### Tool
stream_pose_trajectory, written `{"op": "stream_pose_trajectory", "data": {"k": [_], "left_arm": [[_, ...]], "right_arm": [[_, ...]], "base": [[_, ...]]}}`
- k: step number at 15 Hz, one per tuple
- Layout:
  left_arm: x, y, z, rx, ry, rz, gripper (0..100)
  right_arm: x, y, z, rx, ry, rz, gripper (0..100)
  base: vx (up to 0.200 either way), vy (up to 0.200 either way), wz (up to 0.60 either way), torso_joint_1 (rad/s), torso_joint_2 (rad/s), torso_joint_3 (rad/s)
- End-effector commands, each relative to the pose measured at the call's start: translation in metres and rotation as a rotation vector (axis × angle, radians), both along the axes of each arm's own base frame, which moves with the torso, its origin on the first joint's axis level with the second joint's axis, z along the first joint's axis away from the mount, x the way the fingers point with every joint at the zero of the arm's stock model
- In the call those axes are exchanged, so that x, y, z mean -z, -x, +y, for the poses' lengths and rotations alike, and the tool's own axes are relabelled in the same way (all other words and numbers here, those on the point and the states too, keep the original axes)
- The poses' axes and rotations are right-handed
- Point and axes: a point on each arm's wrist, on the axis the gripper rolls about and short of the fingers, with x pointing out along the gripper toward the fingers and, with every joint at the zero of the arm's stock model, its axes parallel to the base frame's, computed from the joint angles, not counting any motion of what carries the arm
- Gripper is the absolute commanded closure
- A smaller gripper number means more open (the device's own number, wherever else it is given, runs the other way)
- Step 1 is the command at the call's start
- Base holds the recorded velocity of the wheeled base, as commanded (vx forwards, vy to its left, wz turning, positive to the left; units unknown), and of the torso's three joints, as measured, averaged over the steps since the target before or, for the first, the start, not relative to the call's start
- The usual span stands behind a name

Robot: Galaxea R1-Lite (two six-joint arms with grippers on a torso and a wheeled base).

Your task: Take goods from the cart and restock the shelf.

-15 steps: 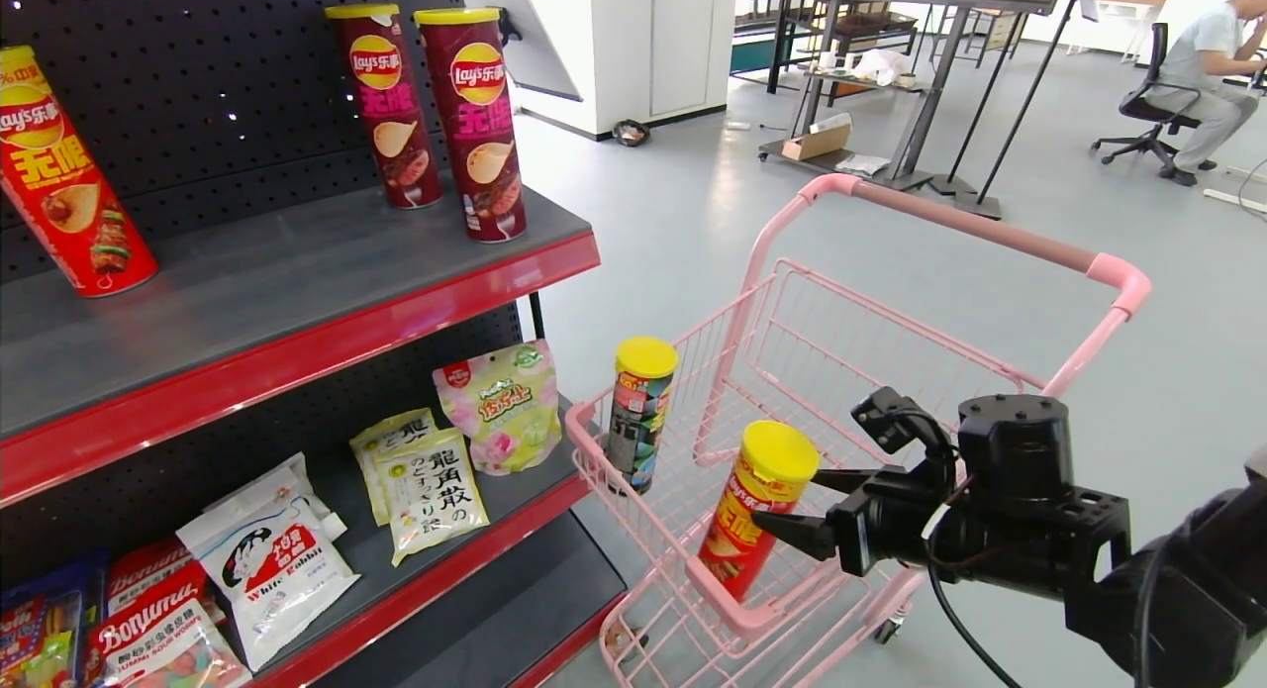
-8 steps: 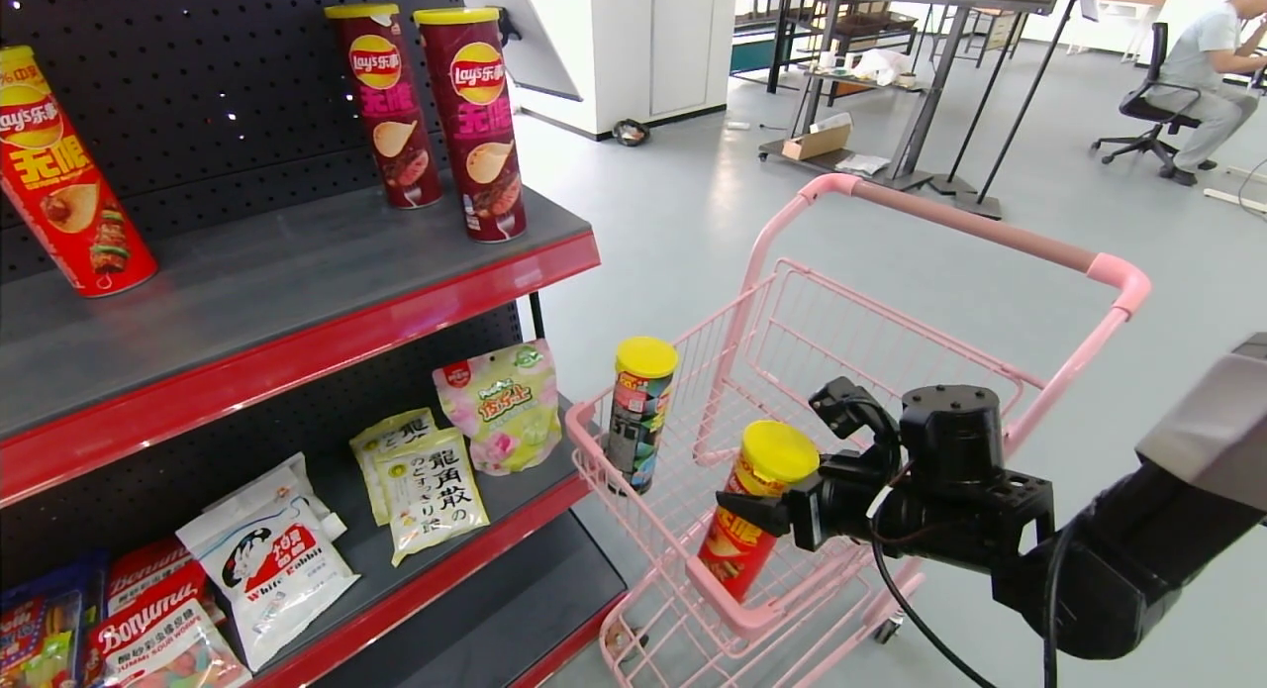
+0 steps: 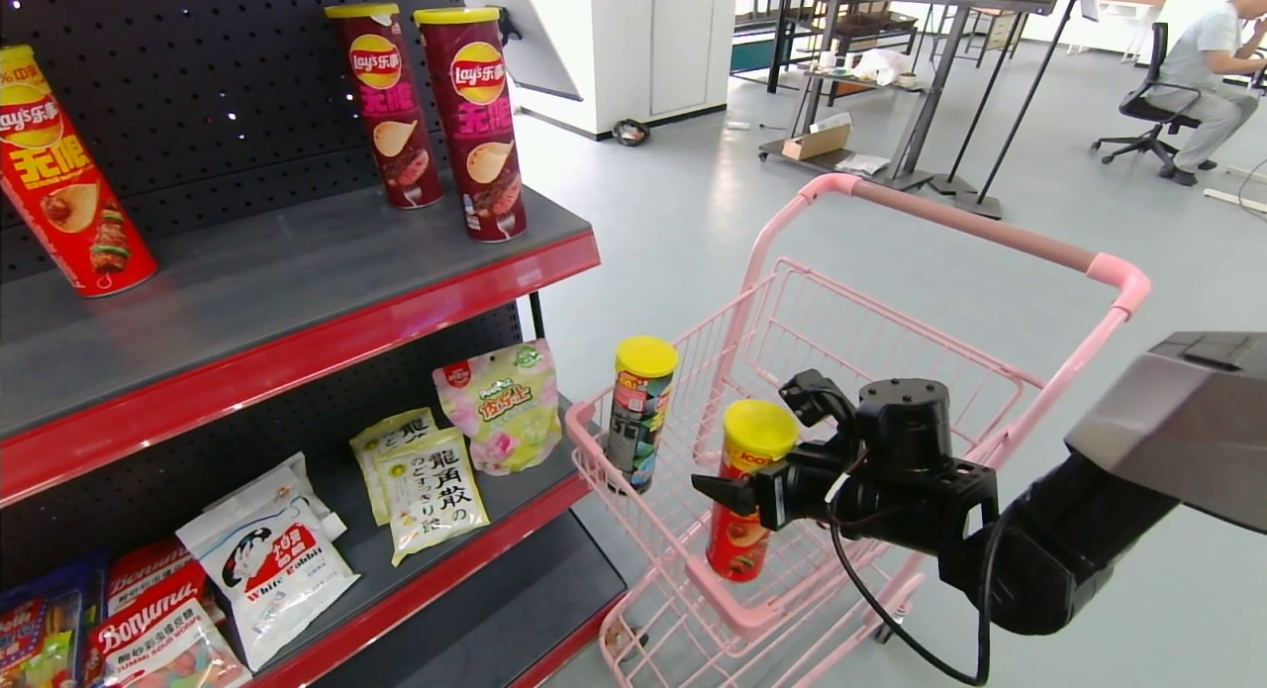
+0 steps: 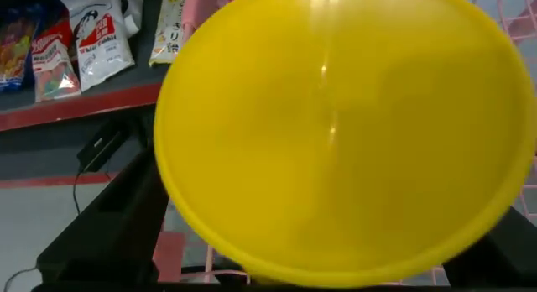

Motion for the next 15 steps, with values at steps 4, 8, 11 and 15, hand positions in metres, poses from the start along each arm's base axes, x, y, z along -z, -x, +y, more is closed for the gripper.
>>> {"op": "stream_pose_trajectory", "data": {"k": [4, 8, 11, 15], "left_arm": [[0.000, 0.000, 0.000, 0.000, 0.000, 0.001, 0], [0.000, 0.000, 0.000, 0.000, 0.000, 0.001, 0], [0.000, 0.000, 0.000, 0.000, 0.000, 0.001, 0], [0.000, 0.000, 0.000, 0.000, 0.000, 0.001, 0]], "right_arm": [[0.013, -0.010, 0.003, 0.020, 0.003, -0.016, 100], [0.015, -0.007, 0.002, 0.039, 0.002, -0.044, 100], [-0.016, -0.001, -0.003, 0.074, -0.020, -0.118, 100], [-0.104, 0.008, -0.026, 0.120, -0.043, -0.218, 100]], "base": [[0.000, 0.000, 0.00, 0.000, 0.00, 0.000], [0.000, 0.000, 0.00, 0.000, 0.00, 0.000], [0.000, 0.000, 0.00, 0.000, 0.00, 0.000], [0.000, 0.000, 0.00, 0.000, 0.00, 0.000]]}}
